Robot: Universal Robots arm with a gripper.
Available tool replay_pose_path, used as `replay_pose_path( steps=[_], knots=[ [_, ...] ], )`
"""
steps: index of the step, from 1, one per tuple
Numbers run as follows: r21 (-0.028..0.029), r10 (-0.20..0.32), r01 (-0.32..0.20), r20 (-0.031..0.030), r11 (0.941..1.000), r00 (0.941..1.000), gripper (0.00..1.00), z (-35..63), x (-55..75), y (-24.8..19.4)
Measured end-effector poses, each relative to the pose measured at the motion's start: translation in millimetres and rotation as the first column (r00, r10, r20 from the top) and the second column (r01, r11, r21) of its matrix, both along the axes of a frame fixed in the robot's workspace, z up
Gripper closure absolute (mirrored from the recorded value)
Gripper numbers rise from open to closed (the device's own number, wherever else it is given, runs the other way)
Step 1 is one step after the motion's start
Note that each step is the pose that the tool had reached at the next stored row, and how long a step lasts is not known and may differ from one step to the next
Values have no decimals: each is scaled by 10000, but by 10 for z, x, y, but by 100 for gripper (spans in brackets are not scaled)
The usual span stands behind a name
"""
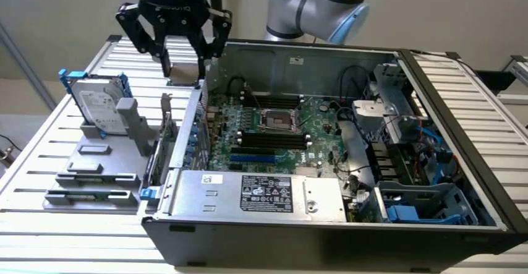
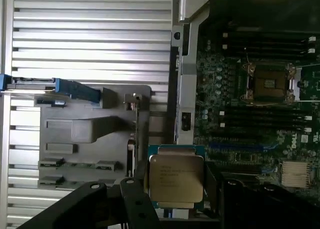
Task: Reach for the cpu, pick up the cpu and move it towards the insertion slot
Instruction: 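Pick up the cpu and move it towards the insertion slot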
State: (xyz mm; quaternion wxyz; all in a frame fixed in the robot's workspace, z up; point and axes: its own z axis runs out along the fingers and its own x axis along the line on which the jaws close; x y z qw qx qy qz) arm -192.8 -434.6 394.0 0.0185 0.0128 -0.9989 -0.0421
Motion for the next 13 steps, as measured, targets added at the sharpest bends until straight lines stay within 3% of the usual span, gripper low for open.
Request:
replay_pose_path(
  steps=[7,13],
  knots=[
    [144,0,0,1,9999,10000,45,2,319,0],
    [190,1,-1,0,9998,10000,45,3,591,0]
  ],
)
